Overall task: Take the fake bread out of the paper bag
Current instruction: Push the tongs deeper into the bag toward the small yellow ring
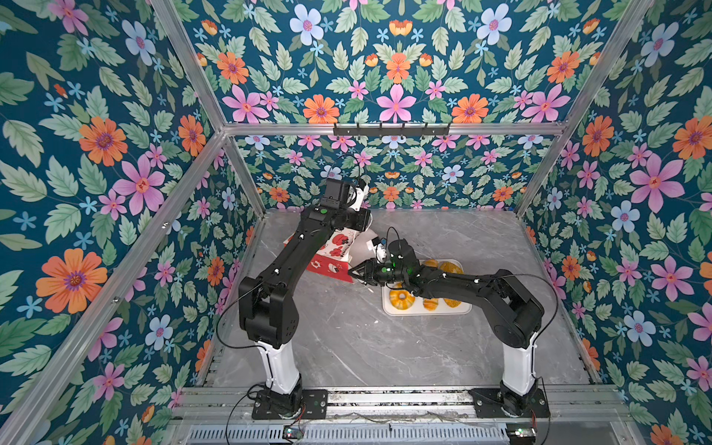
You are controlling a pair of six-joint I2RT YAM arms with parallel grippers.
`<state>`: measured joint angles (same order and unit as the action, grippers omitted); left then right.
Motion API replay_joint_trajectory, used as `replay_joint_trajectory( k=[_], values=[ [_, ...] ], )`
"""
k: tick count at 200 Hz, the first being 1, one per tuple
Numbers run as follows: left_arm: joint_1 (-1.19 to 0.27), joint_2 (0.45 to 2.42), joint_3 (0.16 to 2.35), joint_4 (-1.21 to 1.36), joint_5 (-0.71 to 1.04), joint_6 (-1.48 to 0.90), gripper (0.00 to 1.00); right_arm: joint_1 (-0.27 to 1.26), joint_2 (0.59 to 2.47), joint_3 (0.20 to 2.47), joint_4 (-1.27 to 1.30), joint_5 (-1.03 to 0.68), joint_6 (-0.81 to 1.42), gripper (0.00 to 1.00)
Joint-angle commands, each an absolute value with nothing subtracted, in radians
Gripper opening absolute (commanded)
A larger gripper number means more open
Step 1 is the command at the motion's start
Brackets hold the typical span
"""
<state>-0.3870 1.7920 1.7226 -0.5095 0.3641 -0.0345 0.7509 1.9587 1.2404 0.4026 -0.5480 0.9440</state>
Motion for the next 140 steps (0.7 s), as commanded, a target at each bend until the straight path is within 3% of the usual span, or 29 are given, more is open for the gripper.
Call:
replay_joint_trajectory(
  k=[1, 43, 140],
  values=[
    [-0.388, 1.722, 1.629, -0.395, 0.387, -0.043, 0.0, 0.754, 1.946, 1.242, 0.252, -0.428, 0.773, 0.26],
    [-0.387, 1.564, 1.438, -0.328, 0.385, -0.028, 0.0, 0.759, 1.935, 1.227, 0.189, -0.327, 0.693, 0.25],
    [-0.387, 1.356, 1.22, -0.272, 0.423, -0.026, 0.0, 0.759, 1.964, 1.263, 0.203, -0.302, 0.661, 0.29]
  ],
)
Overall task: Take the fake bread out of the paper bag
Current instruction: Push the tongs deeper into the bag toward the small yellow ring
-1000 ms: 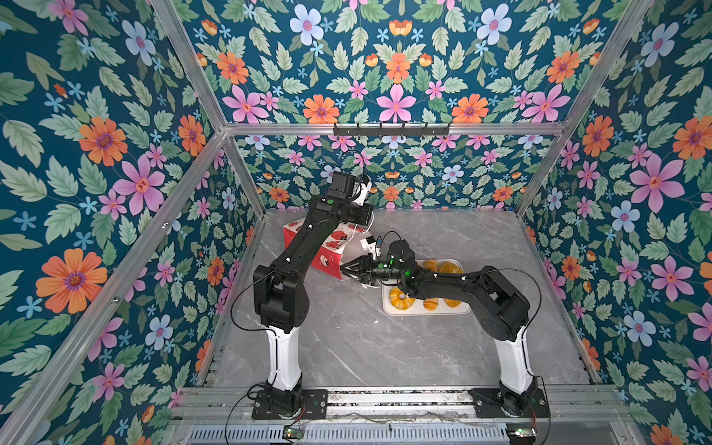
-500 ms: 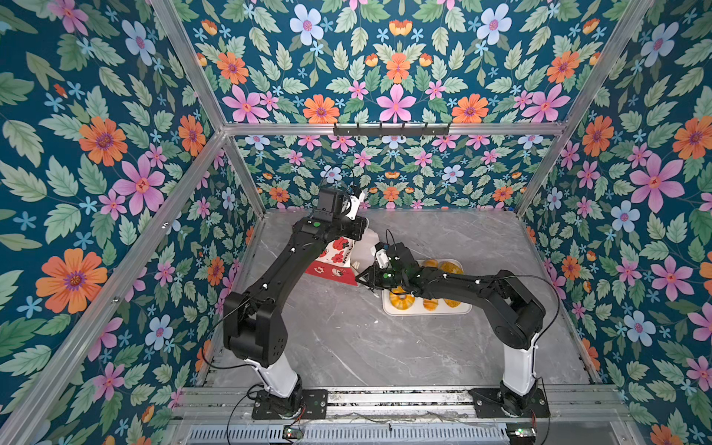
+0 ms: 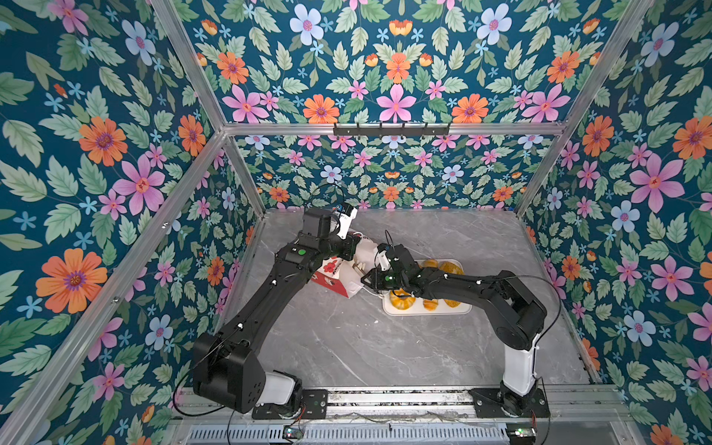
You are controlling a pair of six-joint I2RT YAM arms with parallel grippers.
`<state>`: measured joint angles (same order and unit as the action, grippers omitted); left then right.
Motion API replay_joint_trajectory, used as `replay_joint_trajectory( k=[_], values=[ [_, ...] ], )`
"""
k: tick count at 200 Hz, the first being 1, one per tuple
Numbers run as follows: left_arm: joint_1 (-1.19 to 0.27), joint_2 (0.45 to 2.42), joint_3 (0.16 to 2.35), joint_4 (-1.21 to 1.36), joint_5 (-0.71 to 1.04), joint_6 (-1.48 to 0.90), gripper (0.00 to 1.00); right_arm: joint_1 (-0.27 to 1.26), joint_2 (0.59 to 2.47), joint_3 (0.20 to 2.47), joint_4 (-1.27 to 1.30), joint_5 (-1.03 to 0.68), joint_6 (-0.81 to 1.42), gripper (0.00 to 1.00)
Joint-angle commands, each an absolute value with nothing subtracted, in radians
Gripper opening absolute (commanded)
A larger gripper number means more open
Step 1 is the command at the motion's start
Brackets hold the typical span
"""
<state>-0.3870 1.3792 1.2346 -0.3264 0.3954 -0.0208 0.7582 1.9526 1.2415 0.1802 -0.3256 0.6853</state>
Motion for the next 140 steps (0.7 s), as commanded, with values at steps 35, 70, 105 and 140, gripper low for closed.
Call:
replay_joint_trajectory(
  k=[35, 70, 105, 140],
  values=[
    [-0.388, 1.333, 1.207, -0.26, 0.442, -0.029, 0.0, 0.759, 1.969, 1.277, 0.215, -0.3, 0.66, 0.31],
    [-0.388, 1.325, 1.189, -0.262, 0.452, -0.026, 0.0, 0.759, 1.978, 1.298, 0.212, -0.296, 0.664, 0.33],
    [-0.388, 1.315, 1.162, -0.258, 0.481, -0.025, 0.0, 0.759, 2.006, 1.339, 0.191, -0.279, 0.663, 0.34],
    [-0.389, 1.301, 1.14, -0.247, 0.491, -0.028, 0.0, 0.758, 2.046, 1.391, 0.167, -0.261, 0.655, 0.34]
  ],
)
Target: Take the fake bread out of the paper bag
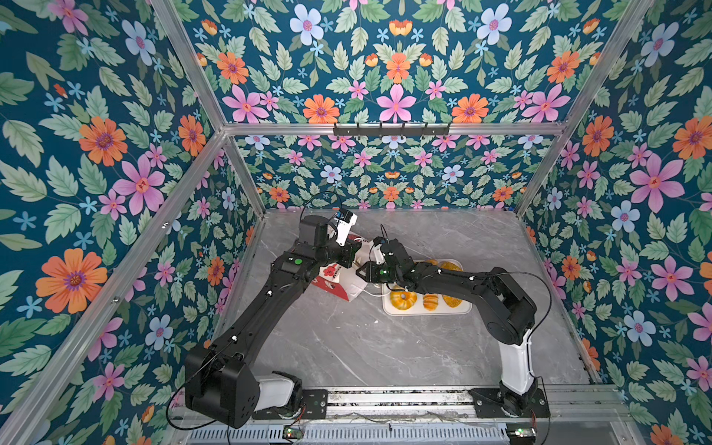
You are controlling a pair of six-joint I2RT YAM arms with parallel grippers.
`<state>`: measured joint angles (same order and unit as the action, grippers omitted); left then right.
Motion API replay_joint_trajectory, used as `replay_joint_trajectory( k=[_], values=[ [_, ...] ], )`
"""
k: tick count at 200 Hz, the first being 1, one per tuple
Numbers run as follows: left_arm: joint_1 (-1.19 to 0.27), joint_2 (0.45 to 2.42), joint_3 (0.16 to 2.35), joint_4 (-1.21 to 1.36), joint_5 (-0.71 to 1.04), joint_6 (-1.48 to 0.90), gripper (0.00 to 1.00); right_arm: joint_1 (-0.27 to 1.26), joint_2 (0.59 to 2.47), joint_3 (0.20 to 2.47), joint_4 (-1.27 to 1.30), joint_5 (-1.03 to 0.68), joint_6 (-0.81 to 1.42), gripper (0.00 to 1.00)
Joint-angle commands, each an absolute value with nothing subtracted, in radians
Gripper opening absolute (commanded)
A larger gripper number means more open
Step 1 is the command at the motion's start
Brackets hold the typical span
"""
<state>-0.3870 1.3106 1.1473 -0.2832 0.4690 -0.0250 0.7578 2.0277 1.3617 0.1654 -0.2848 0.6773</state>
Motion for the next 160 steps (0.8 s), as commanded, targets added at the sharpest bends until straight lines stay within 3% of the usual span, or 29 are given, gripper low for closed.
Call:
replay_joint_trajectory(
  k=[1, 160],
  values=[
    [-0.388, 1.301, 1.14, -0.247, 0.492, -0.028, 0.0, 0.758, 2.046, 1.391, 0.167, -0.261, 0.655, 0.34],
    [-0.39, 1.293, 1.115, -0.227, 0.511, -0.04, 0.0, 0.752, 2.124, 1.476, 0.202, -0.276, 0.637, 0.35]
  ],
)
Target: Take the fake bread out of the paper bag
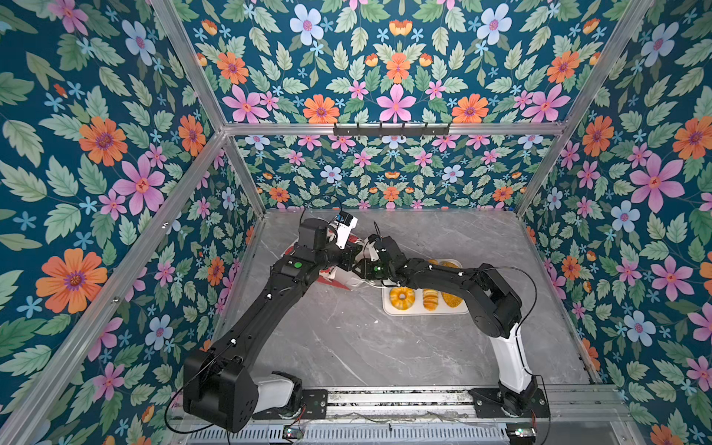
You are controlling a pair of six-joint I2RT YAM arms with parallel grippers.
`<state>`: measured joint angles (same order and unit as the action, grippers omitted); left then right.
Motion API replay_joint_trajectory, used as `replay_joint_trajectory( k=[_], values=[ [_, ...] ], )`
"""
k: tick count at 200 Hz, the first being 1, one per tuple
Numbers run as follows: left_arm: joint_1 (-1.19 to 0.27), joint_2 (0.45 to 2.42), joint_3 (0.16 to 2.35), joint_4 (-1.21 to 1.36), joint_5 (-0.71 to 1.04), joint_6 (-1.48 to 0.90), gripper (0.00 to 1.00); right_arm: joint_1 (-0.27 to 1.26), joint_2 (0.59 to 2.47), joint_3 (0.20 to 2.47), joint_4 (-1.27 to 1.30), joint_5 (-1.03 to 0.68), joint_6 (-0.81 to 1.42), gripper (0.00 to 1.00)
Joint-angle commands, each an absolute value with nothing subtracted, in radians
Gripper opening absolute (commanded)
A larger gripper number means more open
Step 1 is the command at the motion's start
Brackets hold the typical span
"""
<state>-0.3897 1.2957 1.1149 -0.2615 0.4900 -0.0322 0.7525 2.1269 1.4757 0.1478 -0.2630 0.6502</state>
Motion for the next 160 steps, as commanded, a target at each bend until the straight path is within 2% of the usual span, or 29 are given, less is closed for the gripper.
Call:
replay_joint_trajectory(
  k=[1, 75, 118, 160],
  values=[
    [-0.39, 1.293, 1.115, -0.227, 0.512, -0.04, 0.0, 0.752, 2.125, 1.476, 0.202, -0.277, 0.637, 0.35],
    [-0.393, 1.298, 1.116, -0.222, 0.517, -0.041, 0.0, 0.751, 2.17, 1.536, 0.172, -0.294, 0.634, 0.35],
    [-0.397, 1.296, 1.115, -0.221, 0.512, -0.041, 0.0, 0.751, 2.173, 1.539, 0.166, -0.288, 0.628, 0.24],
    [-0.397, 1.297, 1.112, -0.214, 0.496, -0.042, 0.0, 0.75, 2.141, 1.505, 0.182, -0.285, 0.629, 0.18]
  ],
)
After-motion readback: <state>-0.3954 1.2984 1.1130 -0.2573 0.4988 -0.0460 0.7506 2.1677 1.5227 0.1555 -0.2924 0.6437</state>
